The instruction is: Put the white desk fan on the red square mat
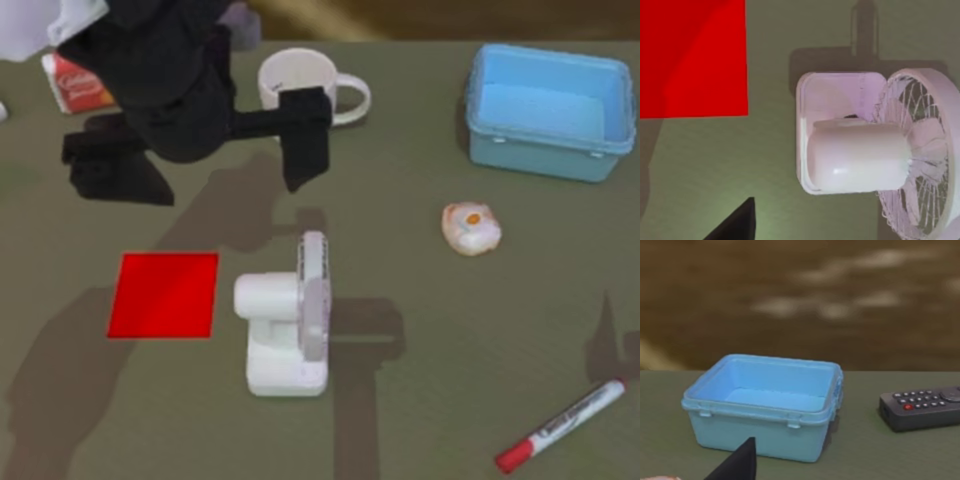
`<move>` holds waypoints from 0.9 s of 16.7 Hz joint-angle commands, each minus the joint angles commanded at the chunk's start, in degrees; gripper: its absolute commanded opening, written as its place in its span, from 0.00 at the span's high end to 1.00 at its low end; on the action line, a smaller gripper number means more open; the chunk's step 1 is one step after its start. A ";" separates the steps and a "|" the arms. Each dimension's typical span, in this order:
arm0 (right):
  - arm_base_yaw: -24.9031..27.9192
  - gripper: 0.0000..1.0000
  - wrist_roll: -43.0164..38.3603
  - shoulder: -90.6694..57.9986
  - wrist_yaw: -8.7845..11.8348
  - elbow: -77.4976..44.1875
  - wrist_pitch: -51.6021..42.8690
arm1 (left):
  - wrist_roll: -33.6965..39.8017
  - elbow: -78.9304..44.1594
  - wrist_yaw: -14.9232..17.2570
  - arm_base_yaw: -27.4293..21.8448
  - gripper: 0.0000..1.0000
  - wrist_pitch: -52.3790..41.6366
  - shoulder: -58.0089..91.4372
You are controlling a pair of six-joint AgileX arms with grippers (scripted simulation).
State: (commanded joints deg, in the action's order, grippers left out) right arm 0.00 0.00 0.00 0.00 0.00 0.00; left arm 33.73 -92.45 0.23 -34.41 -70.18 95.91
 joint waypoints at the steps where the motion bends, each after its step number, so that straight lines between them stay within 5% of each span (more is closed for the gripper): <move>1: 0.00 0.00 0.00 0.00 0.00 0.00 0.00 | 1.45 -3.83 -0.01 -1.42 0.00 -2.86 4.09; 7: 0.00 0.00 0.00 0.00 0.00 0.00 0.00 | 7.09 -18.77 -0.06 -6.96 0.00 -14.05 20.12; 15: 0.00 0.00 0.00 0.00 0.00 0.00 0.00 | 7.34 -18.70 -0.07 -7.16 0.00 -13.75 21.12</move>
State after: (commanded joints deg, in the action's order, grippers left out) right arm 0.00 0.00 0.00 0.00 0.00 0.00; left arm 41.07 -111.16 0.17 -41.57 -83.93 117.03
